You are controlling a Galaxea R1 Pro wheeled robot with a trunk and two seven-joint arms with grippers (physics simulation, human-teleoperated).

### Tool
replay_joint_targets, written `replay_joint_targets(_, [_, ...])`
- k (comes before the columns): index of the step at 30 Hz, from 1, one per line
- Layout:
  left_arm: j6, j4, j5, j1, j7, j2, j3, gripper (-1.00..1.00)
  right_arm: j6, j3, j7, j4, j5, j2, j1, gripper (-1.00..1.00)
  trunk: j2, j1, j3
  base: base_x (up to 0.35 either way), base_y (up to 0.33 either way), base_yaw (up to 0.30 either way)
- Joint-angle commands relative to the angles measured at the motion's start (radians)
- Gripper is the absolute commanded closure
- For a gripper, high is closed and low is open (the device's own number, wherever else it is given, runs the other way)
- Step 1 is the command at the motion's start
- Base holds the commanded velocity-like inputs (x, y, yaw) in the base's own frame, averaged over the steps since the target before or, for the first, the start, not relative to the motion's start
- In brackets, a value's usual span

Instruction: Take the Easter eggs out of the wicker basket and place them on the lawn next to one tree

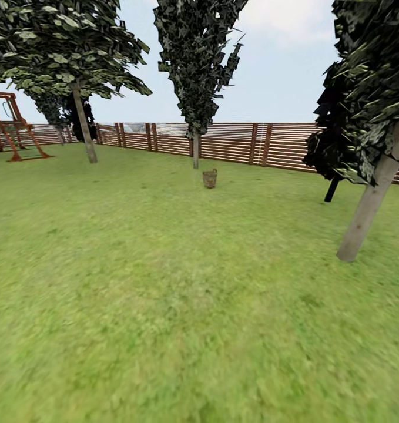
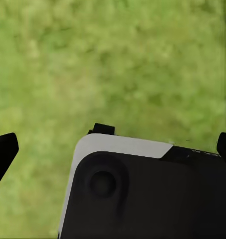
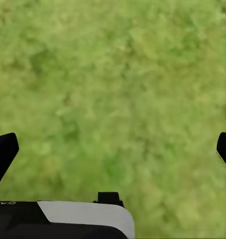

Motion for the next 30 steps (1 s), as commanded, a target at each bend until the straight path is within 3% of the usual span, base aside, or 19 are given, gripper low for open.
replay_joint_targets(1, [-0.002, 0.000, 0.007, 0.000, 0.000, 0.000, 0.001, -1.00, -0.002, 0.004, -0.008, 0.001, 0.003, 0.000, -0.001, -1.00, -0.001, 0.001, -0.001, 0.330, -0.123, 0.000])
replay_joint_targets(12, [-0.002, 0.001, 0.009, 0.000, 0.000, 0.004, 0.003, -1.00, -0.001, 0.009, -0.008, 0.012, 0.008, 0.000, -0.001, -1.00, -0.001, 0.001, -0.001, 0.327, -0.139, 0.000])
replay_joint_targets(19, [-0.004, 0.001, 0.009, 0.000, 0.000, 0.003, 0.003, -1.00, 0.000, 0.010, -0.008, 0.169, 0.008, 0.004, -0.001, -1.00, -0.001, 0.001, -0.001, 0.306, -0.190, 0.000])
replay_joint_targets(24, [-0.061, 0.001, 0.007, 0.000, 0.000, 0.002, 0.000, -1.00, -0.001, 0.011, -0.007, 0.184, 0.007, 0.005, -0.001, -1.00, -0.001, 0.001, -0.001, 0.299, -0.204, 0.000])
replay_joint_targets(30, [-0.073, 0.001, 0.009, 0.000, 0.000, 0.004, 0.004, -1.00, 0.000, 0.010, -0.007, 0.188, 0.006, 0.005, -0.001, -1.00, -0.001, 0.001, -0.001, 0.298, -0.205, 0.000])
